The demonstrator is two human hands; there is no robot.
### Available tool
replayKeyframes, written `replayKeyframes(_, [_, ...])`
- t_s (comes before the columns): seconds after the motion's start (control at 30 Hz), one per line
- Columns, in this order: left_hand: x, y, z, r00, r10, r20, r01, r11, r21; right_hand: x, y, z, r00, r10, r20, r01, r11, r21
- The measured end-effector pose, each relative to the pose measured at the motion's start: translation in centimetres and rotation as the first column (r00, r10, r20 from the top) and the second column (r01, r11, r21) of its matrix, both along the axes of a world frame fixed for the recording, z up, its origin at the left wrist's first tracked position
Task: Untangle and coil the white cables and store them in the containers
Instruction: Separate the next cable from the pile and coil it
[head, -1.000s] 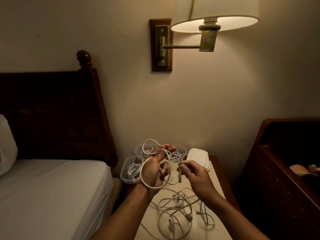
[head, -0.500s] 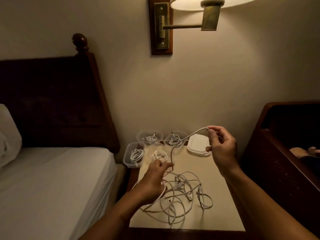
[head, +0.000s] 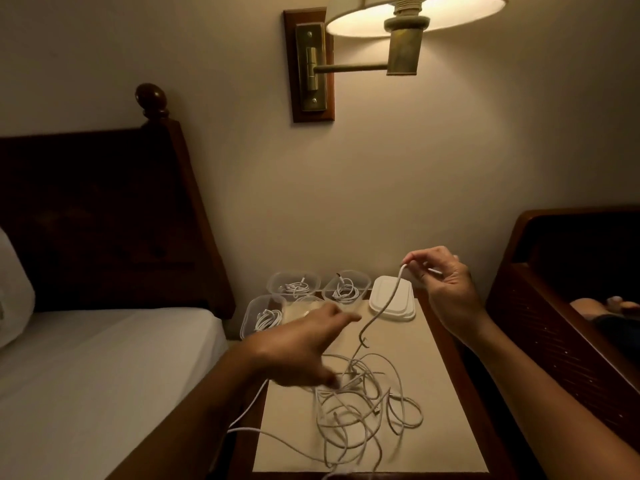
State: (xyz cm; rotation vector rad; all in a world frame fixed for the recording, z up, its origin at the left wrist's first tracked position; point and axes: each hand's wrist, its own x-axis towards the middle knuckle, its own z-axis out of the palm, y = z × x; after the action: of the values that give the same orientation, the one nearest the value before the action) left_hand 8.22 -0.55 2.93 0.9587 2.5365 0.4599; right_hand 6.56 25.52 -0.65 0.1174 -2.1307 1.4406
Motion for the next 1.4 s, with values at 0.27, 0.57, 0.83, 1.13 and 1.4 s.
replayKeyframes(0.27, [-0.9, 5.0, 1.1, 0.935, 0.32, 0.153, -0.335, 0.652, 0.68, 0.0, -3.5, 1.1, 0.996, 0.06, 0.073, -0.062, 0.998, 0.021])
replayKeyframes(0.57, [-3.2, 3.6, 0.9, 0.665, 0.062, 0.744, -0.74, 0.189, 0.646, 5.0, -7.7, -0.7, 0.912, 0.361, 0.197, -0.3, 0.912, -0.281])
replayKeyframes(0.83, [-4.9, 1.4, 2.1, 0.686, 0.667, -0.291, -0.188, 0.549, 0.814, 3.7, -5.8, 0.7, 0.939, 0.318, 0.13, -0.304, 0.946, -0.112])
replayKeyframes(1.13, [-4.9, 3.0, 1.7, 0.74, -0.106, 0.664, -0.45, 0.655, 0.607, 1.7, -4.1, 2.7, 0.96, 0.165, -0.225, -0.105, 0.961, 0.257])
replayKeyframes(1.4, [-3.2, 2.8, 1.6, 0.417, -0.574, 0.705, -0.393, 0.586, 0.709, 0.8, -5.7, 1.7, 0.967, 0.25, -0.05, -0.255, 0.953, -0.164])
